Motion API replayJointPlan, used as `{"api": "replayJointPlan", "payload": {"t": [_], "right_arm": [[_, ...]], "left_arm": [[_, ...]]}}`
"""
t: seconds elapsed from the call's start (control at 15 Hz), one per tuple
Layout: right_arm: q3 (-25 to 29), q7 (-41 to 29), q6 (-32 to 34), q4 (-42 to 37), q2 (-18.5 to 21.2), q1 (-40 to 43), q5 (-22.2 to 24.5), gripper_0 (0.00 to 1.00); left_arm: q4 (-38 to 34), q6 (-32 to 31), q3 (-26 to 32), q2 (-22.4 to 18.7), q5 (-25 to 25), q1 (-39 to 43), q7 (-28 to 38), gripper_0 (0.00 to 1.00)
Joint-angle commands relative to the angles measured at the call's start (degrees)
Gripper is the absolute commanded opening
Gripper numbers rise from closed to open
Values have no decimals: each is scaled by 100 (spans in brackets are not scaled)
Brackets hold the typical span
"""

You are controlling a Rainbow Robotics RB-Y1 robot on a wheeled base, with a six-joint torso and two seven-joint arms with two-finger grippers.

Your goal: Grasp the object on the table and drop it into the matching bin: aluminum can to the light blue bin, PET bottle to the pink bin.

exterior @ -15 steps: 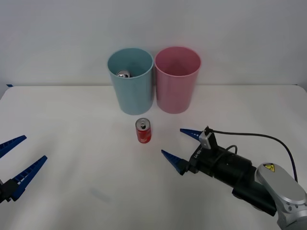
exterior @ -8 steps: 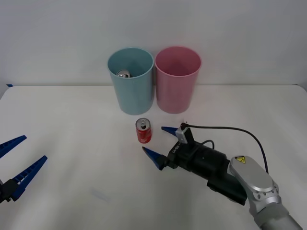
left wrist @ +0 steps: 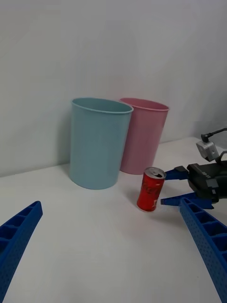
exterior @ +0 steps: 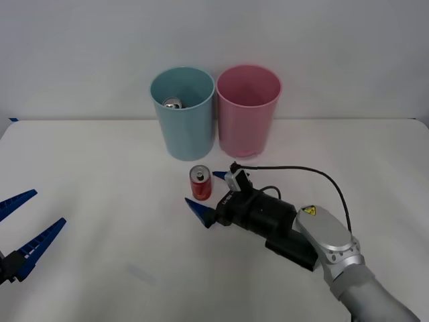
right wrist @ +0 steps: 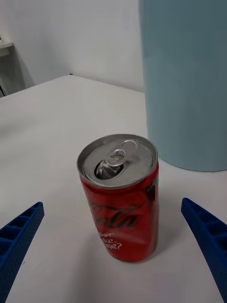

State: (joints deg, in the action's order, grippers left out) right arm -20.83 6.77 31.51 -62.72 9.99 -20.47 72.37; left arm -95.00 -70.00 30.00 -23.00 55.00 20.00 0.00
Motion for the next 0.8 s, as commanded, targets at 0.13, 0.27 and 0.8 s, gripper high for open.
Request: {"api": "replayJointPlan", "payload": {"t": [0.13,0.27,0.8], "right_arm": [[0,8,-75,498,-182,-387,5,100],[0,0,-128,524,-200,-413,14,100],[-44,52,-251,524,-217,-431,14,0]], "left_arm": [[0,0,0,0,0,0,0,100],[0,0,0,0,0,0,0,100],[0,0,0,0,0,0,0,100]]}}
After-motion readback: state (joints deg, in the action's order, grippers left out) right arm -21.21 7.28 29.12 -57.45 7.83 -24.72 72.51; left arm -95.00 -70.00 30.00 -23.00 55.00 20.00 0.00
